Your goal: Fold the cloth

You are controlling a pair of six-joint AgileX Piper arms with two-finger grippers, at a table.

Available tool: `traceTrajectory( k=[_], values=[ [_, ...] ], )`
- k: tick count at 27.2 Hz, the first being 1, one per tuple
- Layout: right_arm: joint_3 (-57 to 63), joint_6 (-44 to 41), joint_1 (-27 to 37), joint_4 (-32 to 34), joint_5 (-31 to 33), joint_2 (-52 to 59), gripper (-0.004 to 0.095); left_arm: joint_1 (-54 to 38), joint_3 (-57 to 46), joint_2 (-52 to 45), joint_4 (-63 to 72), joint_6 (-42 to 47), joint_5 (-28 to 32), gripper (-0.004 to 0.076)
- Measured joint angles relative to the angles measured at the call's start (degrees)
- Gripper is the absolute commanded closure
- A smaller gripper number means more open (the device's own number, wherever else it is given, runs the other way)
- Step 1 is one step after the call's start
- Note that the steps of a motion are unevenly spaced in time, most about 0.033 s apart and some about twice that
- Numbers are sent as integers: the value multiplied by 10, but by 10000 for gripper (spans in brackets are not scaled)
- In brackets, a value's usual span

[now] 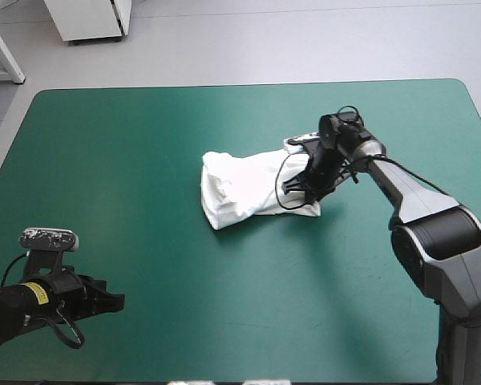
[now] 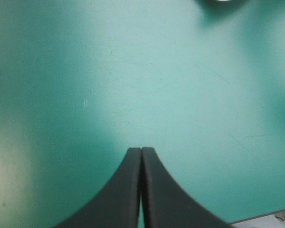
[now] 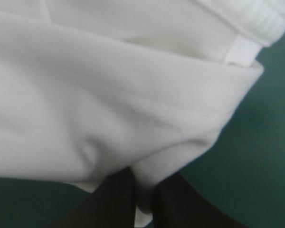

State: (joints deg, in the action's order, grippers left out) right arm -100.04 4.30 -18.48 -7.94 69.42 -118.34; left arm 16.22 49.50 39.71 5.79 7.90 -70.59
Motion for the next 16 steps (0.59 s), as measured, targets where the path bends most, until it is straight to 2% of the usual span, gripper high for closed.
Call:
traceTrajectory(
  k=[6, 7, 16],
  values=[
    [92, -20, 83, 96, 1, 70, 921, 0, 0, 0, 0, -1, 0, 733],
    [104, -25, 113, 115, 3, 87, 921, 0, 0, 0, 0, -1, 0, 733],
    [110, -28, 268, 140, 6, 124, 921, 0, 0, 0, 0, -1, 0, 733]
  ],
)
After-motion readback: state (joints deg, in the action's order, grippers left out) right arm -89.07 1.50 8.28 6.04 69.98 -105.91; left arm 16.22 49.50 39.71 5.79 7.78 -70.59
